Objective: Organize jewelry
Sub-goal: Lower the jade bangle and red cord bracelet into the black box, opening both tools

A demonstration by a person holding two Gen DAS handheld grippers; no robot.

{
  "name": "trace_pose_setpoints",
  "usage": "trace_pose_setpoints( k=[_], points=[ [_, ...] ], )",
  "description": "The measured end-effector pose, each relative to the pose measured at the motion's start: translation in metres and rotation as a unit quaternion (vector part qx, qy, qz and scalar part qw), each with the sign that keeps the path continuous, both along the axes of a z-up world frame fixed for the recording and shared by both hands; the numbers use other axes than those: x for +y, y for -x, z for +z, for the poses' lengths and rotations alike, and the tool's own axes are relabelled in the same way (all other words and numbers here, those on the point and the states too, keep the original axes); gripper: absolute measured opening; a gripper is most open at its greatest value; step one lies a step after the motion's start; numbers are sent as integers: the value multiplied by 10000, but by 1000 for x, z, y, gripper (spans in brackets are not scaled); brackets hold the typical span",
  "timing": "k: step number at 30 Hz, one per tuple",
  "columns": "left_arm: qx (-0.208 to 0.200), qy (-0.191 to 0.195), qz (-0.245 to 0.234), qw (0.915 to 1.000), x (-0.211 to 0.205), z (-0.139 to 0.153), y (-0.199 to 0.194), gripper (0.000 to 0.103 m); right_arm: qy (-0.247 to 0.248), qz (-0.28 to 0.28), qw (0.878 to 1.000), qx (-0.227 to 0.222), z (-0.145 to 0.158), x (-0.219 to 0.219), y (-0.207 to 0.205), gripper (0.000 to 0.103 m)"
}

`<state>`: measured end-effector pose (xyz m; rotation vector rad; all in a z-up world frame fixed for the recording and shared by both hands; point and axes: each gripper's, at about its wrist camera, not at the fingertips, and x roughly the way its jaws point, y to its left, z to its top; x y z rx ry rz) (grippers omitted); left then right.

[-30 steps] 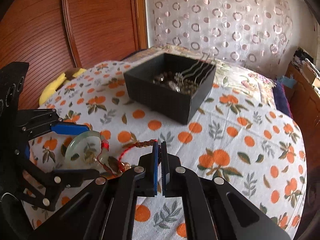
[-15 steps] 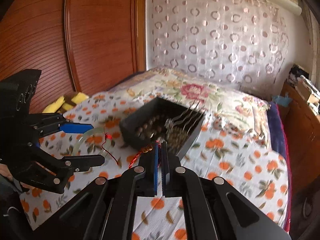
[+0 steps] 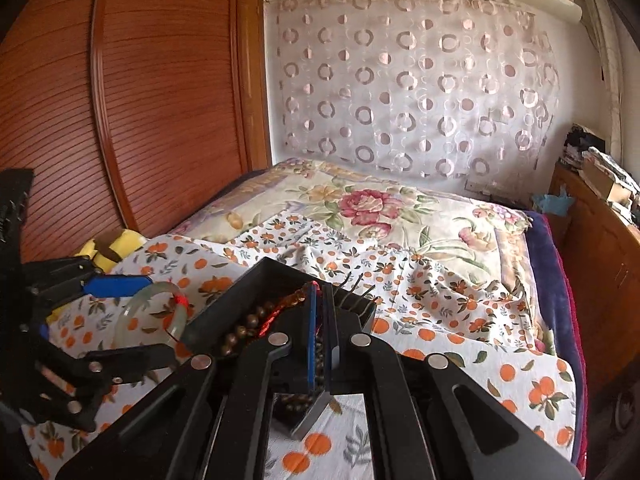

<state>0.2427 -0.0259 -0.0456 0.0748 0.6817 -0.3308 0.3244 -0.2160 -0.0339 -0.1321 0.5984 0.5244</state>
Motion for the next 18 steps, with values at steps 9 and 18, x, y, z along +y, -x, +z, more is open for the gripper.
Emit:
trace_pose_setpoints(
  k=[9, 18],
  points=[
    [8, -61, -12, 10000, -7, 1, -23, 69, -20, 47, 9993, 381, -22, -1, -9, 12],
    [80, -138, -5, 9999, -17, -6, -48, 69, -111, -80, 9995, 282, -13, -25, 9, 30]
  ],
)
